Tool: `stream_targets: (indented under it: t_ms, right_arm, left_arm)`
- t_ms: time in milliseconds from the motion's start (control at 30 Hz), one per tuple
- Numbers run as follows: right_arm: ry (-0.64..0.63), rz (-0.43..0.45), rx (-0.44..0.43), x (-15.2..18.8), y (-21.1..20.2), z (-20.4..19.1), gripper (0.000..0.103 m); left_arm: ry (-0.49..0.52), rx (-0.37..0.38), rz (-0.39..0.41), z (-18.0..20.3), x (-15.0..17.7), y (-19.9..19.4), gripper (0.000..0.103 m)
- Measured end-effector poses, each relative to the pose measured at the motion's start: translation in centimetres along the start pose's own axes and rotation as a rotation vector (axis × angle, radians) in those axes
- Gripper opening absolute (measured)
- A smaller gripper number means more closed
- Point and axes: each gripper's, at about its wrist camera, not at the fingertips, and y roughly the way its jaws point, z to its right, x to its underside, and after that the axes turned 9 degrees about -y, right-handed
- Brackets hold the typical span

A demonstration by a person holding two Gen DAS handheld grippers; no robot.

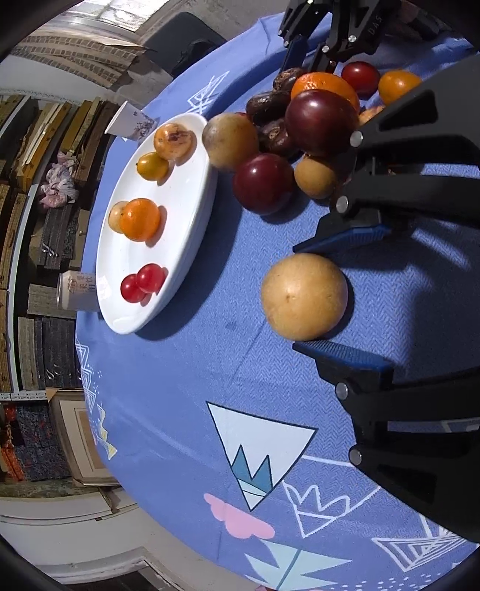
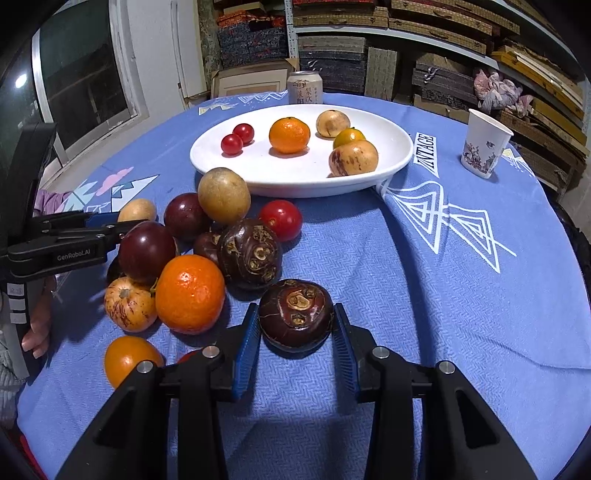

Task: Organize fruits
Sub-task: 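Grasp a mangosteen with the right tool while the left tool grasps a pale pepino, then carry both fruits over the white plate and open both tools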

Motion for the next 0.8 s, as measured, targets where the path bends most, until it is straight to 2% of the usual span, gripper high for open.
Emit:
stream_targets:
  t_ms: [133, 233, 300, 400, 567, 700, 800]
  right_arm:
    - [0.029, 0.023, 0.008, 0.1, -0.6, 0.4, 0.04]
    - [0.059, 0.074, 0.007, -0.2, -1.8, 0.8, 0.04]
    - [0.088, 0.098, -0.015, -0.8, -2.6, 1.4, 0.04]
    - [0.088, 0.148, -0.013, -3.9, -4.4, 2.3, 0.04]
    - [0.075, 0.242, 0.037, -11.4, -6.1, 4.5, 0.04]
    - [0.124, 0.264, 0.019, -15.4, -3.1, 6.6, 0.04]
    - [0.162, 0.235, 0.009, -16.9, 0.7, 8.0, 0.04]
  left_arm:
    - [-0.049, 0.001, 0.059, -0.9, -0.5, -1.4, 0.045]
    - [-0.072, -0.004, 0.118, -1.2, -1.1, -3.1, 0.045]
    - [-0.088, 0.011, 0.122, -1.3, -2.3, -3.8, 0.045]
    - [-0.081, 0.011, 0.145, -0.5, -5.0, -4.6, 0.045]
    - [-0.04, 0.061, 0.173, 2.7, -9.0, -4.7, 0.045]
    - [-0.007, 0.097, 0.136, 5.3, -10.4, -2.1, 0.045]
    - [0.032, 0.079, 0.096, 6.8, -10.6, 0.7, 0.045]
